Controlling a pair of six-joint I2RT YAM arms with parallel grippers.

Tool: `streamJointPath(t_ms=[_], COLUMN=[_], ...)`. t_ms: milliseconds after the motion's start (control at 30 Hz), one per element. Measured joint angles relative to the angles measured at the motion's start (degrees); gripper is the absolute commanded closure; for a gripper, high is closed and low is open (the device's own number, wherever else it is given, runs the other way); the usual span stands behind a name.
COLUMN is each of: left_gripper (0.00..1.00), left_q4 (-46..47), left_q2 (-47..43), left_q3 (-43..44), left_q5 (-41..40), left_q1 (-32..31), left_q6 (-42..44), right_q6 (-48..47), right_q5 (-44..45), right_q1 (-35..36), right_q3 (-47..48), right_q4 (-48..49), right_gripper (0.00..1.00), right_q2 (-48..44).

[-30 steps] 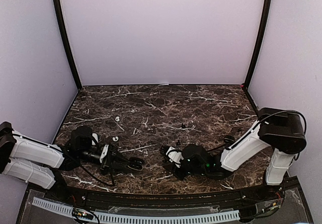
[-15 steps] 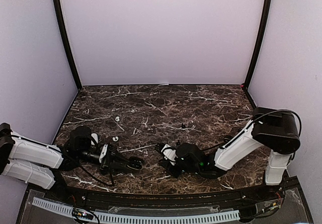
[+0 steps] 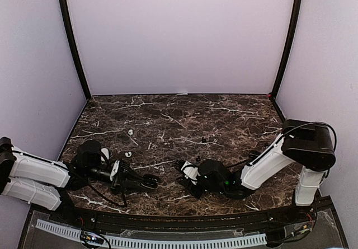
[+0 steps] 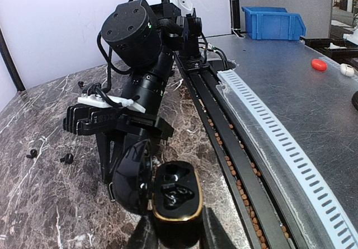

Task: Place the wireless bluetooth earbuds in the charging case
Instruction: Pick up the right earbud from the center of the board.

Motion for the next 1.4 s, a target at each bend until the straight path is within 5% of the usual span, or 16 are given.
streamJointPath(t_ms=[400,700,1400], left_gripper=[1.0,1.0,1.0], left_q4=[0.0,0.0,0.02], left_q2=[0.0,0.0,0.0], left_q3=[0.0,0.0,0.0], left_q5=[0.0,-0.02,-0.02], left_q1=[0.0,0.0,0.0], left_q6=[-0.42,-0.48,-0.48], right_q6=[-1.18,-2.21,-4.48], right_q5=[-1.55,-1.49,-2.19], right_q1=[-0.46,-0.74,-1.11], right_q3=[0.02,0.52,1.01], right_q4=[0.0,-0.66,-1.31], right_gripper=[0.79,0.73,0.88], right_q2=[0.0,0.0,0.02])
